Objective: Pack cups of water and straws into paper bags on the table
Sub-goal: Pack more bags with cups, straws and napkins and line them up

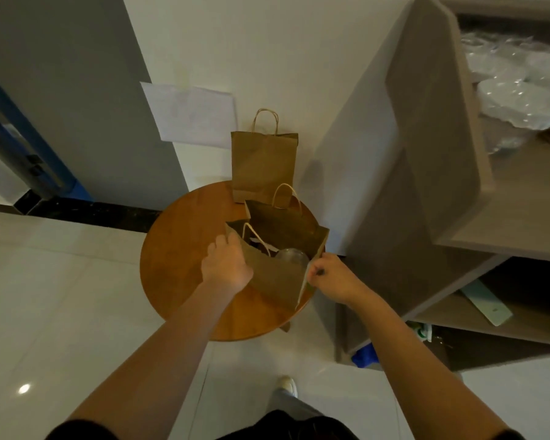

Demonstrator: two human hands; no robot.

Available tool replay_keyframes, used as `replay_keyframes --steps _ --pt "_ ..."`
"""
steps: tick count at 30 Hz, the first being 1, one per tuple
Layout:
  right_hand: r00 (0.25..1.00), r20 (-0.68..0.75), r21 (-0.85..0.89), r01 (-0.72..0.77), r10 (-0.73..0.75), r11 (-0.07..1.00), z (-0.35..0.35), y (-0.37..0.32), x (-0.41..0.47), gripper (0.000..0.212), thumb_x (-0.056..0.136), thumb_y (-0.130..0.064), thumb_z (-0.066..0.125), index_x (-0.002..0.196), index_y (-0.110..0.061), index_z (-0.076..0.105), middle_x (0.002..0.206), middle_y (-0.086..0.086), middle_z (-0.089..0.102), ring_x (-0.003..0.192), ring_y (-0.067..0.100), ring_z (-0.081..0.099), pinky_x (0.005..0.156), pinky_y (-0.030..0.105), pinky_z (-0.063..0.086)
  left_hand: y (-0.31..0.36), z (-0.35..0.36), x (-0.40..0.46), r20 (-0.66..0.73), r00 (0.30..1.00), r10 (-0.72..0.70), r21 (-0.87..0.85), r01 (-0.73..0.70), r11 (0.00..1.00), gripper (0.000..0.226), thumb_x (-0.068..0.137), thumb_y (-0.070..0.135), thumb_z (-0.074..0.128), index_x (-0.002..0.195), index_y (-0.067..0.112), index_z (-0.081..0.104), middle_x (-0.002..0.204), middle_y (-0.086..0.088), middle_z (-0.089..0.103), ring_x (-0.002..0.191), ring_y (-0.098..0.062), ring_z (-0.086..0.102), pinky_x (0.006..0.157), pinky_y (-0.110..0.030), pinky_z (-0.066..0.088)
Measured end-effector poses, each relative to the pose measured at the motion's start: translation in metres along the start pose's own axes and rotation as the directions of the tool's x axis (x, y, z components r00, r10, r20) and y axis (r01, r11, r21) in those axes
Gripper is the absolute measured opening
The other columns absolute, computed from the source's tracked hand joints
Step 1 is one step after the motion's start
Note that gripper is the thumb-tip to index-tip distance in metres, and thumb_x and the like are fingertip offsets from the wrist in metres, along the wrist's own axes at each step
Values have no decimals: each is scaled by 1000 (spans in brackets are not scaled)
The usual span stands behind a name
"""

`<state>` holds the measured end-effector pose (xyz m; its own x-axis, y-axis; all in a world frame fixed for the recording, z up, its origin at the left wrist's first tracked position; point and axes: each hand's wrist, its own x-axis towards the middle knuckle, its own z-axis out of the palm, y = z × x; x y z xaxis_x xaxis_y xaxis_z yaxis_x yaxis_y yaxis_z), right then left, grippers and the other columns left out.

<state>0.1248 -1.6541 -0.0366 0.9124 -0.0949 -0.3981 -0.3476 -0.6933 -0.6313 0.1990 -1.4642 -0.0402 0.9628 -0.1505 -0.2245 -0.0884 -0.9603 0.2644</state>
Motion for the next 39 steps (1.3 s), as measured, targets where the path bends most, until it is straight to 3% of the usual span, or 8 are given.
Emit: replay_keyframes --steps 4,11,18,24,27,30,34,39 --pt "987 154 -98 -35 50 995 -13 3 27 22 93 -6 48 74 -12 58 100 10 53 92 21 54 91 37 46 -2 2 46 35 999 -24 144 19 989 101 82 29 71 150 15 -2 153 -12 16 141 -32 16 110 -45 27" --pt "971 224 -54 -70 80 996 -18 -11 48 25 97 -13 46 73 -20 48 132 7 39 115 27 47 101 36 39 -4 9 99 112 986 121 231 -145 962 121 71 43 78 148 16 -11 157 -10 3 144 -33 2 114 -50 16" --pt "975 152 172 -186 161 967 -14 -22 57 23 95 -8 44 75 -20 49 81 -1 47 79 12 46 77 27 38 1 8 141 234 907 350 294 -409 864 126 69 57 73 148 16 -15 158 -7 -6 145 -32 -8 113 -55 5" --pt "972 47 276 -234 230 932 -4 -22 62 25 95 -8 44 74 -21 49 79 -17 39 75 -1 40 77 24 34 16 9 159 241 804 544 195 -589 784 127 68 56 74 148 13 -15 153 -10 23 142 -28 15 114 -53 3" --pt "969 9 294 -238 247 926 -1 -21 62 25 94 -8 44 74 -22 49 80 -5 47 78 9 45 77 26 37 22 11 165 290 758 584 127 -635 762 109 72 49 74 150 15 6 137 -7 44 133 -26 35 113 -48 16" --pt "966 -5 288 -246 258 926 0 -18 62 24 93 -8 45 74 -23 49 83 -2 48 79 11 46 77 27 38 26 11 171 403 676 617 82 -698 712 57 78 45 71 121 13 54 104 -3 44 110 -25 49 86 -35 42" --pt "976 42 218 -215 211 952 2 -17 62 19 93 -13 49 77 -24 52 103 -6 45 99 16 47 83 24 37 30 13 175 442 639 629 -48 -684 728 28 83 36 68 102 16 62 103 -4 56 89 -20 56 69 -29 47" --pt "966 134 -152 -200 220 968 18 -15 66 15 92 -16 49 86 -21 63 147 8 23 132 31 26 108 44 31 32 12 174 467 628 623 -112 -656 746 18 90 25 61 103 19 72 84 3 64 75 -12 55 60 -21 41"
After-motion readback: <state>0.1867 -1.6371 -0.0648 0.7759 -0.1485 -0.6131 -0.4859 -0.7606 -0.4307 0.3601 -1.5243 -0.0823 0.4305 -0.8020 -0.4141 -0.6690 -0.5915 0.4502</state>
